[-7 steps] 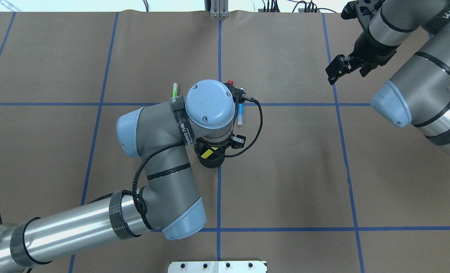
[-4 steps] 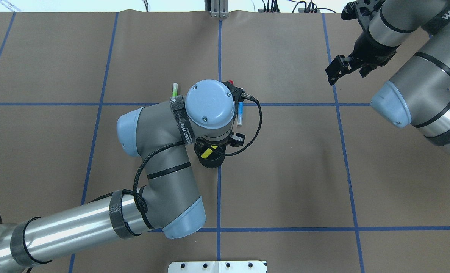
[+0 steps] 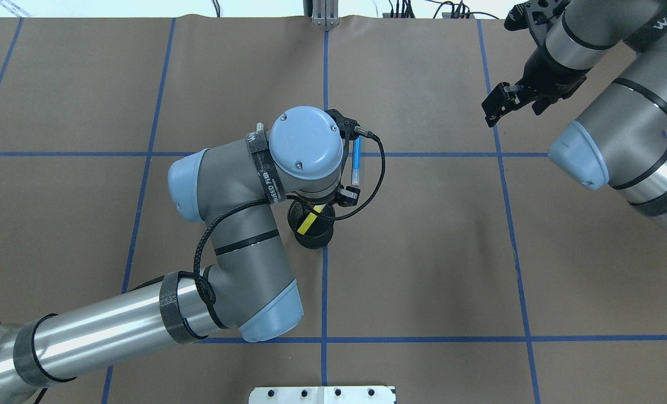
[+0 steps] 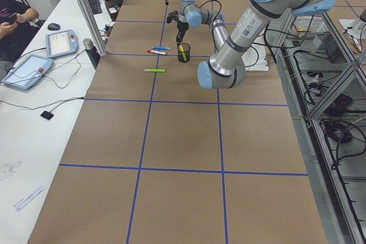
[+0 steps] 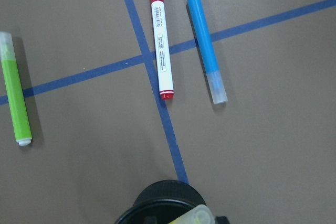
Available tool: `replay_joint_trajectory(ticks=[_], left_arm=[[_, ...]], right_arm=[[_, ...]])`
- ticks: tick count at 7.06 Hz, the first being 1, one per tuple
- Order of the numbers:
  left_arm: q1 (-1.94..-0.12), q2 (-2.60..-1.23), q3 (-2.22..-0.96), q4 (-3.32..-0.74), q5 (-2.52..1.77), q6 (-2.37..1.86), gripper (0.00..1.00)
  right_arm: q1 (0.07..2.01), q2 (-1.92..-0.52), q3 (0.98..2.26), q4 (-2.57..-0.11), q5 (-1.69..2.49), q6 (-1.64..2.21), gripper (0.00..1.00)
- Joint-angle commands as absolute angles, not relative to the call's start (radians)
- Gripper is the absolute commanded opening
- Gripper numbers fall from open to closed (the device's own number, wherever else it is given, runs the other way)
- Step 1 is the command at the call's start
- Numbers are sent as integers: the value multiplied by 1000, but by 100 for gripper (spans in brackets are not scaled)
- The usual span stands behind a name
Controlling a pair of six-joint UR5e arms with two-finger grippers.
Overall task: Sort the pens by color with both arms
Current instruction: 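Align and close the left gripper on the yellow highlighter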
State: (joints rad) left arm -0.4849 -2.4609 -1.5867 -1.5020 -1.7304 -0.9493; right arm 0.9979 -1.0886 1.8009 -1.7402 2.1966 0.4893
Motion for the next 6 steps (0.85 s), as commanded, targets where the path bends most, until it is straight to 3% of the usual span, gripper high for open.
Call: replay_joint_trajectory(ticks=[1, 6], left_arm=[[-495, -2462, -1566, -1523, -1730, -934, 48], [-494, -2461, -1546, -1551, -1733, -939, 47]], right_arm=[[997, -1089, 1801, -1740, 2197, 489, 99], [997, -1088, 1802, -1741, 2197, 489, 99]])
